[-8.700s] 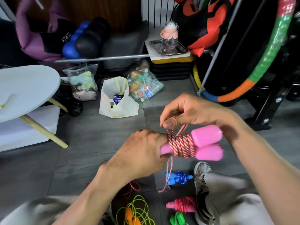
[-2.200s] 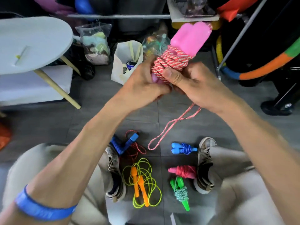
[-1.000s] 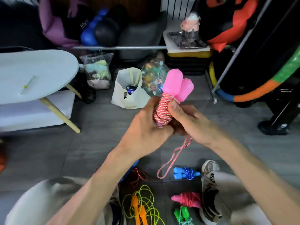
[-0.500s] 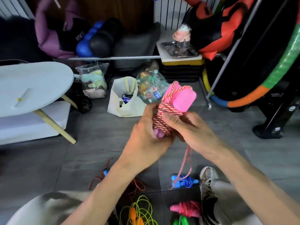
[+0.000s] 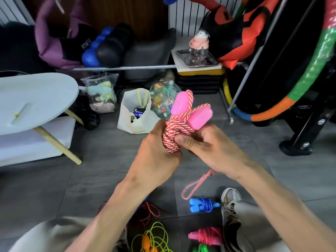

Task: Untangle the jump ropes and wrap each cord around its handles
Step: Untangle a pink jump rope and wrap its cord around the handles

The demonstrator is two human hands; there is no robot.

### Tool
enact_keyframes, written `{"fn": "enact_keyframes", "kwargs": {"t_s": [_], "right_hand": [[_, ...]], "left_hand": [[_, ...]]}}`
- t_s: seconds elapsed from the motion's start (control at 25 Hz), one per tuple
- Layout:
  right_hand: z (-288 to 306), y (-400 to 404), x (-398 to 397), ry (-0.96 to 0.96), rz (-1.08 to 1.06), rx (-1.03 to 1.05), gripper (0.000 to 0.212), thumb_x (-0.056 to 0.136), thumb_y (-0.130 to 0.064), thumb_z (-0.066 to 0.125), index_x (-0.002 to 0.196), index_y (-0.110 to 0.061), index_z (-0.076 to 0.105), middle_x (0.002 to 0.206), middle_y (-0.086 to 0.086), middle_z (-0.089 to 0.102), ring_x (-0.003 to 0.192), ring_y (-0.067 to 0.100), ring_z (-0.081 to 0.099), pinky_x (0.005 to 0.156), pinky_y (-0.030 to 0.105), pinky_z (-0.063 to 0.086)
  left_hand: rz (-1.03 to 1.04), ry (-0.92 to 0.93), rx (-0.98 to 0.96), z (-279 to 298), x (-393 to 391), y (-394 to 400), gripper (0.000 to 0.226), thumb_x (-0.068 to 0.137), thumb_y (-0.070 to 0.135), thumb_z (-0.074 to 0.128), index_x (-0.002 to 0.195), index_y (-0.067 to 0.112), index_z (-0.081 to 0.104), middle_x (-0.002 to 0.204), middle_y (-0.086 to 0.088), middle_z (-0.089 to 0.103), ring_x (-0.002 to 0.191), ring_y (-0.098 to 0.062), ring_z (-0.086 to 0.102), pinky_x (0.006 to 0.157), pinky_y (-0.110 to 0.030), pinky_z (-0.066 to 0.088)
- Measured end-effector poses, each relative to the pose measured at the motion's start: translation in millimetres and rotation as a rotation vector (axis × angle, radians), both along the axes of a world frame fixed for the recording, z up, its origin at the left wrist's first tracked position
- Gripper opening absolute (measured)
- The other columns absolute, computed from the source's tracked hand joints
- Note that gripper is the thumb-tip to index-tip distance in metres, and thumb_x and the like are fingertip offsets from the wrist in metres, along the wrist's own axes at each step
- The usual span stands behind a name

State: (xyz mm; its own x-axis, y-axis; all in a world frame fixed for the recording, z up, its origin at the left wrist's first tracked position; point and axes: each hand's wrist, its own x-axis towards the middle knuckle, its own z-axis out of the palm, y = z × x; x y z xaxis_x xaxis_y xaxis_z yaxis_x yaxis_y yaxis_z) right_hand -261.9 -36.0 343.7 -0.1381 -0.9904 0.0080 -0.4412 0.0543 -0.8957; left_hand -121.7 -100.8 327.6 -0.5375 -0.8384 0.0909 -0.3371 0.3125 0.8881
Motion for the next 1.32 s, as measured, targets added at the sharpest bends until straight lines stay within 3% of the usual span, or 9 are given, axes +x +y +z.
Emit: {"fn": "enact_keyframes", "kwargs": {"t_s": [0.2,0.4,0.52,0.64,0.72,0.84,0.96,1.12,1.32], "right_hand": [[-3,-2,7,-0.113,-0.046,-0.048,0.028,0.091,-0.036,0.063,0.069,-0.018,0.066,0.051,-0.017,0.052,0.047,-0.002,0.042,0.049,0.009,0.03],[-9,-2,11,-0.411,-0.225,0.077,0.049,0.077,-0.062,0.065,0.058,-0.019,0.052,0.057,0.002,0.043,0.041,0.003,0.03,0.042,0.017,0.024],[-1,1,6,-0.49,-0.129,-0.08,0.038,0.086,-0.033,0.061,0.051,-0.02,0.053,0.043,-0.011,0.043,0.036,0.0,0.037,0.04,0.008,0.028],[11,4,0,-0.527,0.118,-0.125,0.027,0.092,-0.022,0.053,0.069,-0.01,0.06,0.048,-0.01,0.057,0.04,-0.002,0.046,0.045,0.006,0.034],[9,2,-5,-0.543,0.145,-0.062,0.03,0.088,-0.034,0.052,0.072,-0.011,0.061,0.048,-0.013,0.055,0.041,-0.002,0.044,0.045,0.008,0.032],[-3,-5,-14,-0.299,-0.028,0.04,0.046,0.08,-0.055,0.061,0.065,-0.012,0.059,0.049,-0.009,0.049,0.041,0.001,0.035,0.042,0.013,0.026],[-6,-10,-17,-0.279,-0.096,0.061,0.045,0.083,-0.041,0.064,0.069,0.002,0.06,0.052,-0.001,0.047,0.038,0.001,0.035,0.04,0.009,0.025],[-15,-11,-10,-0.194,-0.259,0.015,0.035,0.086,-0.032,0.071,0.08,0.002,0.071,0.05,-0.005,0.049,0.044,0.003,0.039,0.045,0.014,0.03],[-17,-10,1,-0.564,-0.315,0.211,0.044,0.071,-0.06,0.071,0.072,-0.017,0.063,0.058,-0.001,0.045,0.04,0.006,0.027,0.036,0.018,0.02]], "left_hand": [[0.22,-0.201,-0.262,3,-4,0,0.031,0.079,0.018,0.058,0.105,0.024,0.042,0.068,0.004,0.055,0.072,-0.036,0.061,0.06,-0.038,0.045],[0.212,-0.501,-0.684,-14,-15,9,0.052,0.06,0.013,0.074,0.1,0.019,0.043,0.051,0.008,0.047,0.043,-0.028,0.059,0.046,-0.024,0.026],[0.012,-0.2,-0.325,-9,-11,-3,0.048,0.07,0.013,0.073,0.109,0.025,0.046,0.065,0.005,0.06,0.057,-0.025,0.064,0.051,-0.028,0.042],[-0.387,0.261,0.521,2,3,-11,0.056,0.073,-0.008,0.076,0.118,0.013,0.051,0.071,-0.012,0.068,0.053,-0.023,0.062,0.051,-0.029,0.052],[-0.419,0.273,0.61,1,6,-12,0.053,0.073,-0.007,0.075,0.117,0.01,0.05,0.06,-0.011,0.061,0.046,-0.022,0.054,0.043,-0.025,0.045],[-0.182,0.141,0.324,-3,-1,-7,0.038,0.074,-0.003,0.074,0.1,0.015,0.053,0.06,0.0,0.056,0.046,-0.011,0.048,0.044,-0.025,0.038],[-0.006,0.039,0.045,-6,-3,-5,0.032,0.076,0.002,0.071,0.093,0.02,0.05,0.063,0.007,0.055,0.046,-0.003,0.049,0.045,-0.021,0.04],[0.161,-0.24,-0.231,-9,-3,2,0.042,0.082,0.016,0.062,0.113,0.024,0.035,0.074,0.001,0.06,0.065,-0.028,0.061,0.055,-0.033,0.043],[0.185,-0.585,-0.661,-26,-12,17,0.07,0.064,0.007,0.07,0.124,0.011,0.035,0.059,-0.002,0.057,0.044,-0.028,0.06,0.043,-0.025,0.028]]}}
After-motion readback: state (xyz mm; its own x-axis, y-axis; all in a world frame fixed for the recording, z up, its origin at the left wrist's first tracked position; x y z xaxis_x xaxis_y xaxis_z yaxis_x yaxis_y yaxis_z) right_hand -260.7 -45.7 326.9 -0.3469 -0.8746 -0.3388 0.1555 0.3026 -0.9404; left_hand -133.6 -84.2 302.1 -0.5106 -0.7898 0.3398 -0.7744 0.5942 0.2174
